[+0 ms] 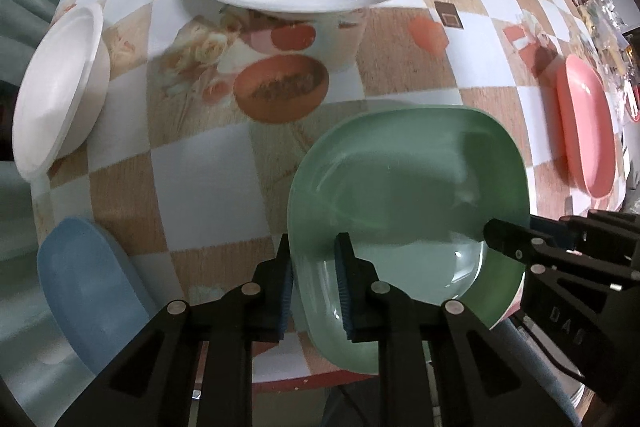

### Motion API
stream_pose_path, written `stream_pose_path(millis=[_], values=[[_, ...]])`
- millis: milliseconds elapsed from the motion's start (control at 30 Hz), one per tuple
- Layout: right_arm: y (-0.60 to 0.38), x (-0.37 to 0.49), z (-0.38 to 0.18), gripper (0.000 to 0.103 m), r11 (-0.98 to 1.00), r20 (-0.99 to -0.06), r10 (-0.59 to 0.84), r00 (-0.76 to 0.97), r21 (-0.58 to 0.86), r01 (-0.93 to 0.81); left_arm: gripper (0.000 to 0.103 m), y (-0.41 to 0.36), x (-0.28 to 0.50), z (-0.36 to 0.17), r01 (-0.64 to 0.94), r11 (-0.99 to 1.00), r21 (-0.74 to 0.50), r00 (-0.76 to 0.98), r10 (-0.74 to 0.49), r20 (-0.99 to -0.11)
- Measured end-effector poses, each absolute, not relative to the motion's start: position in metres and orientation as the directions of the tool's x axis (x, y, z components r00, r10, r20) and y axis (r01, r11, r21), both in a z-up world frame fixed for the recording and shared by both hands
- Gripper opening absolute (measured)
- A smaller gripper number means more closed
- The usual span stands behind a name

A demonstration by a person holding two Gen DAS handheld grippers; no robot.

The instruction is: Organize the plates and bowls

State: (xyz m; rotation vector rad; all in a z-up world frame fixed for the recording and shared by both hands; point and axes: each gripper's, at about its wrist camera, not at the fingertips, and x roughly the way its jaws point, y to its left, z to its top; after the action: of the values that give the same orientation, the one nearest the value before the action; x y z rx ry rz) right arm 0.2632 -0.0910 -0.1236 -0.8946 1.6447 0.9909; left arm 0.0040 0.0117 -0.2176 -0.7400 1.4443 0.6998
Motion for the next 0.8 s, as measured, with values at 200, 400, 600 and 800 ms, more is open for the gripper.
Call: stream_pose_path(millis=[200, 400, 600, 800], values=[[-0.092, 0.232, -0.125, 0.015, 0.385, -0.954, -0.111, -0.278, 0.217, -0.897, 0.022, 0.005, -0.027, -0.224, -0.826, 0.564, -0.014, 0.003, -0.019, -1.0], [-0.083, 0.197, -0.128, 0.015, 0.338, -0.942, -0.12, -0.313, 0.258, -0.905, 0.022, 0.014, -0.059, -0.23, -0.869, 0.495, 0.004, -0.009, -0.008, -1.0], [-0.073, 0.17, -0.13, 0.015, 0.313, -0.941, -0.123, -0.314, 0.263, -0.913, 0.022, 0.019, -0.084, -0.231, -0.884, 0.468, -0.004, 0.0, -0.007, -1.0], [-0.054, 0.171, -0.124, 0.015, 0.301, -0.949, -0.132, -0.288, 0.238, -0.923, 0.022, 0.017, -0.089, -0.205, -0.889, 0.458, -0.024, 0.027, 0.001, -1.0]])
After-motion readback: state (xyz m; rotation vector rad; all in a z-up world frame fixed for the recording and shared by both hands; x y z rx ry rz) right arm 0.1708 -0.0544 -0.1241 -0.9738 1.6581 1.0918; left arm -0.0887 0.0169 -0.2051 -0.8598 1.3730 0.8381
